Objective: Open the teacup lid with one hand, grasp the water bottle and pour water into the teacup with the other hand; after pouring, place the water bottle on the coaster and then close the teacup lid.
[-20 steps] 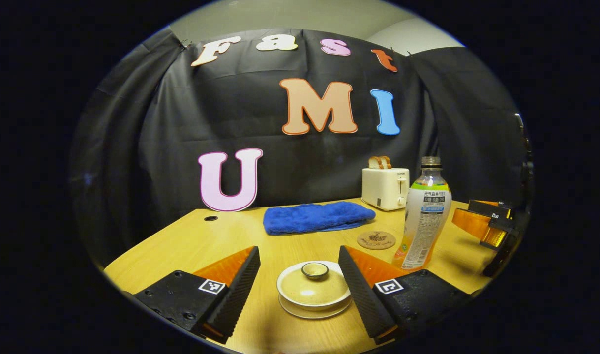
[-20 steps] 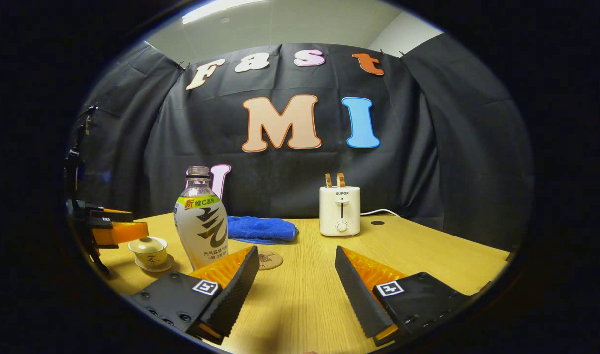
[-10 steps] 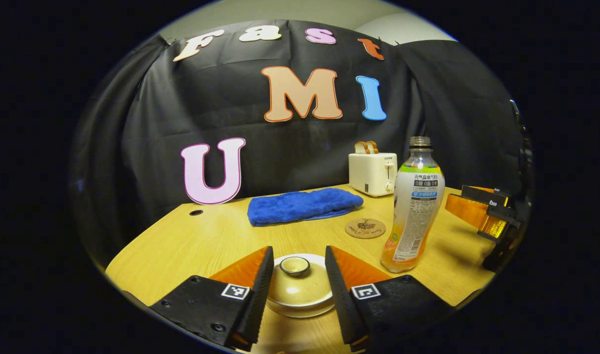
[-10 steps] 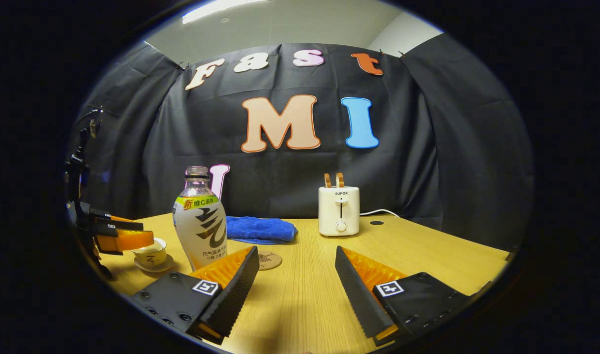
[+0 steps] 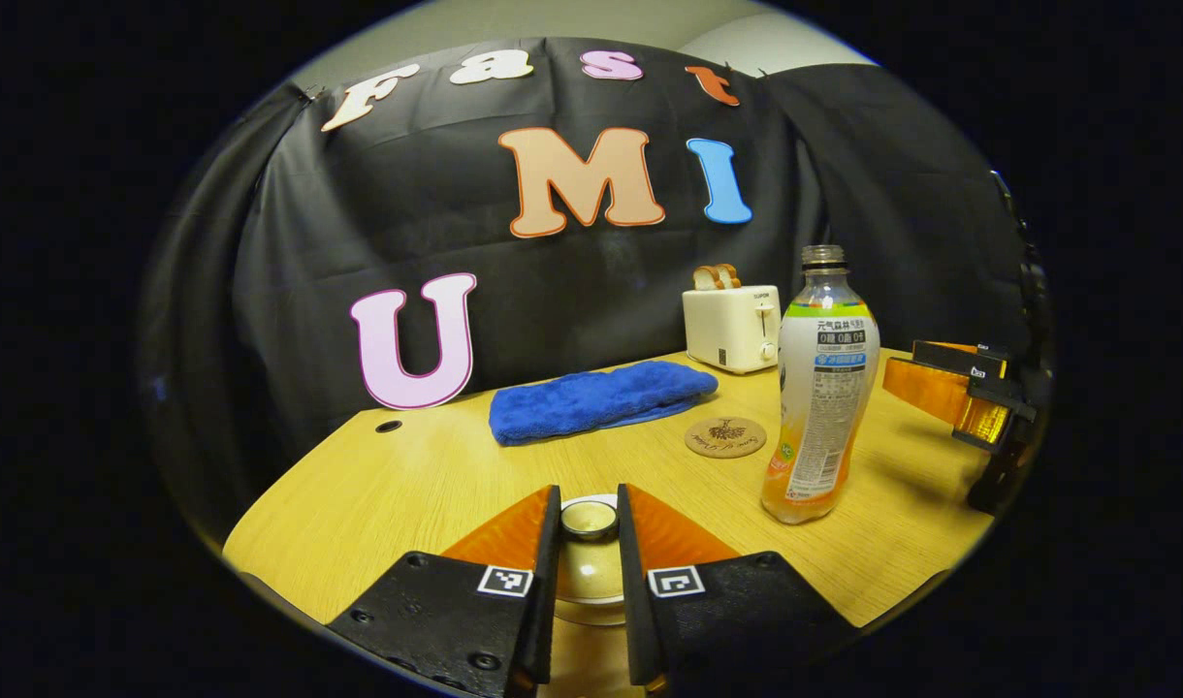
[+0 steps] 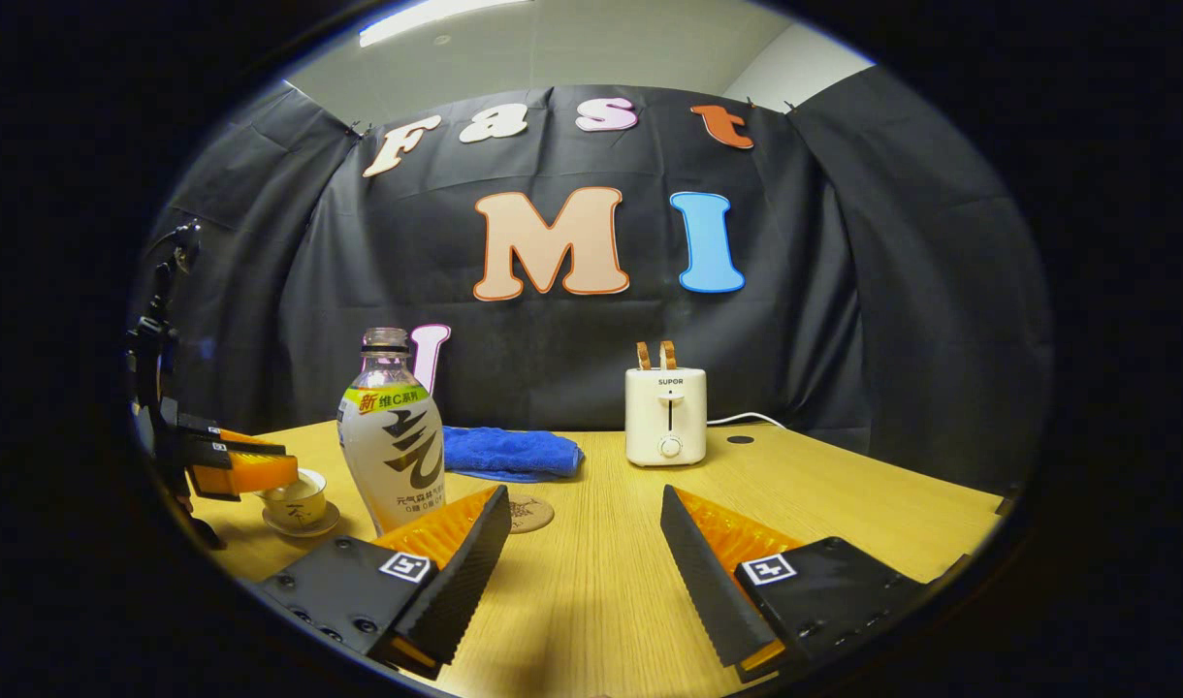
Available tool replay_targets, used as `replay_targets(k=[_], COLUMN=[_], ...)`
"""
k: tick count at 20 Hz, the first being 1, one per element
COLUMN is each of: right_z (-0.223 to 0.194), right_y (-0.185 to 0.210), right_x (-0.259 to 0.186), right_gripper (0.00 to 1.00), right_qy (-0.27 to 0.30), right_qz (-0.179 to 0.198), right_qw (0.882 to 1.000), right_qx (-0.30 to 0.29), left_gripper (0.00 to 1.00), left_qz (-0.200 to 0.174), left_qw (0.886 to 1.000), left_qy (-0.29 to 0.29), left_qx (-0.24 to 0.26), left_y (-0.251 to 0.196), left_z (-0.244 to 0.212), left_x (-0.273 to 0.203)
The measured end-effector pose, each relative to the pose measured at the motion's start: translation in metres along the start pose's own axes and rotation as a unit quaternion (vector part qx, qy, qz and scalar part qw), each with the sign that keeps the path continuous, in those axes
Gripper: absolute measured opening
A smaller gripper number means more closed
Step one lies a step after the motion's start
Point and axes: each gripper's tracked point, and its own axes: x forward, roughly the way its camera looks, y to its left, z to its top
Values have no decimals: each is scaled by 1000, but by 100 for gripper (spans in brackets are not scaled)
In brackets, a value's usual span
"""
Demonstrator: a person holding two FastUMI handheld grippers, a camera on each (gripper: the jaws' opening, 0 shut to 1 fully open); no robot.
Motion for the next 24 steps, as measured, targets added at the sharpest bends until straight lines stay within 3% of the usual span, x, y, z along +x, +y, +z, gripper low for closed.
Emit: replay_targets(k=[4, 12, 14, 20, 23, 24], right_z=[0, -1, 0, -2, -3, -3], right_y=[4, 20, 29, 66, 80, 83], right_x=[0, -2, -6, -21, -22, -22], right_gripper=[96, 96, 100, 96, 99, 96], right_qy=[1, 2, 2, 5, 7, 7], right_qz=[12, 53, 73, 151, 172, 176], right_qw=[1000, 999, 997, 988, 985, 984], right_qx=[1, 1, 2, 5, 6, 6], left_gripper=[23, 23, 23, 23, 23, 23], left_qz=[-4, 19, 26, 53, 68, 72], left_qw=[1000, 999, 998, 997, 996, 995], left_qy=[-10, -50, -57, -61, -61, -60], left_qx=[-6, -2, -4, -18, -23, -23], left_y=[1, 13, 18, 39, 51, 55], left_z=[2, 35, 42, 44, 42, 40], left_x=[0, -11, -16, -34, -44, -46])
